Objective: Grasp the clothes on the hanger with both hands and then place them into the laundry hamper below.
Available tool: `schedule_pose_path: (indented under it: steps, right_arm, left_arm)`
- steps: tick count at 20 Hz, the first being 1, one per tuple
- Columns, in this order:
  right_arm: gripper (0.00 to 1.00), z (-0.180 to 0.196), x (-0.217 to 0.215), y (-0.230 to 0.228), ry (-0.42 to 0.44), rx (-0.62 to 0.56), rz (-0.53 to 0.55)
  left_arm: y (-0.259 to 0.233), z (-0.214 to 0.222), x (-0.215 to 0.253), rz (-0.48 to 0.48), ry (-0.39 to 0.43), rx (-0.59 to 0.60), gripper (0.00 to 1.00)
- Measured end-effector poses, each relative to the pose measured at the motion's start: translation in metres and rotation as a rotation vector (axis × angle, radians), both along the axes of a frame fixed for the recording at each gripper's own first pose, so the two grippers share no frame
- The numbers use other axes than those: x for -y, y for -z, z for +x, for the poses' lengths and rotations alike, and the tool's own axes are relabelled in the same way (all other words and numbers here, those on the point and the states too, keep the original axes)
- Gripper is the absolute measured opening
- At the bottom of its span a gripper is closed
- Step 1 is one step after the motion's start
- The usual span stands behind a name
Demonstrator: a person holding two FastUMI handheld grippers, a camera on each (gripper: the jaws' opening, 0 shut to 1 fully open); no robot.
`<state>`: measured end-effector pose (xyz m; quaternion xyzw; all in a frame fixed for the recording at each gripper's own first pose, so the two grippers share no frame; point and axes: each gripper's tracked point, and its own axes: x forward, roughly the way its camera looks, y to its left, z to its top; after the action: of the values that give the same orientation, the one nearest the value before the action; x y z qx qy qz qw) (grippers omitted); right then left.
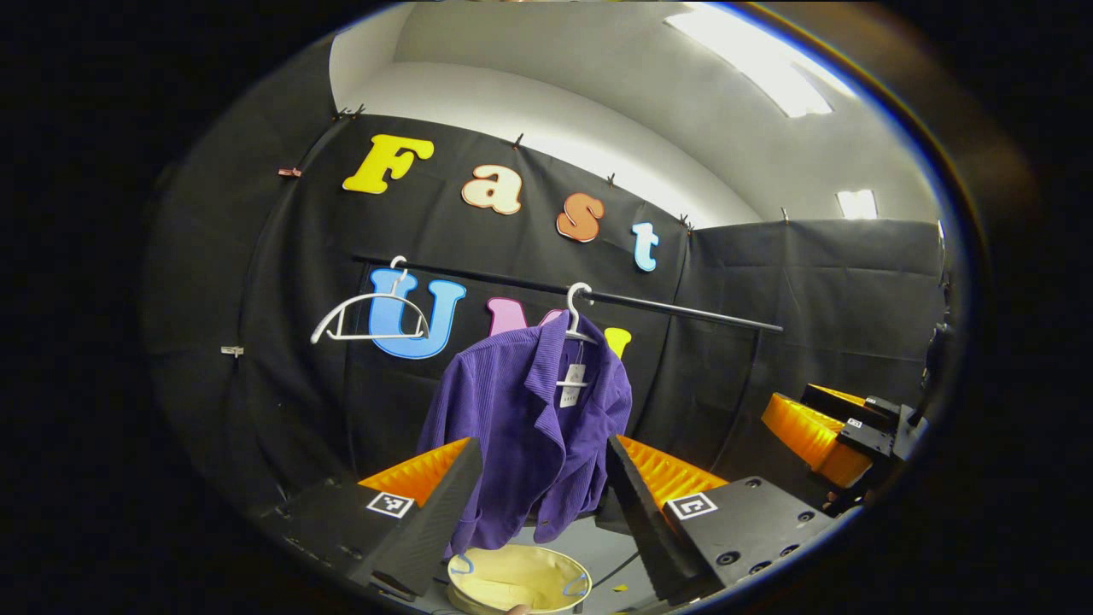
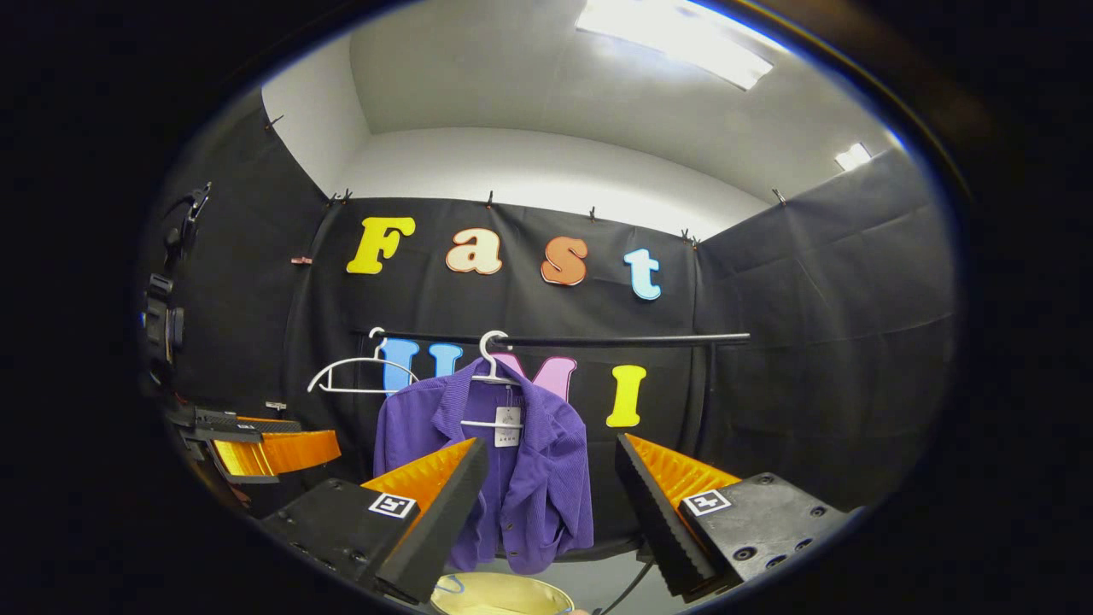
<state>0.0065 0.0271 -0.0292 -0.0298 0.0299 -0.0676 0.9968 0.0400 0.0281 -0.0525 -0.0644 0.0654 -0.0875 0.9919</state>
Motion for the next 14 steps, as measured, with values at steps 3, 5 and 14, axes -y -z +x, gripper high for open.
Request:
schedule_pose_path:
  steps: [3,5,14]
  right_arm:
    - [0.97,0.028,0.009,0.017,-0.027,-0.007,0.012]
    - [0.97,0.055,0.012,0.029,-0.068,-0.004,0.032]
    - [0.97,0.169,0.024,0.110,-0.263,-0.096,0.097]
  left_arm:
    - [0.010,0.025,0.009,0.007,-0.014,-0.011,0.92]
    - [0.018,0.047,0.017,0.003,-0.033,-0.015,0.92]
    - [0.045,0.148,0.051,0.010,-0.132,-0.014,0.92]
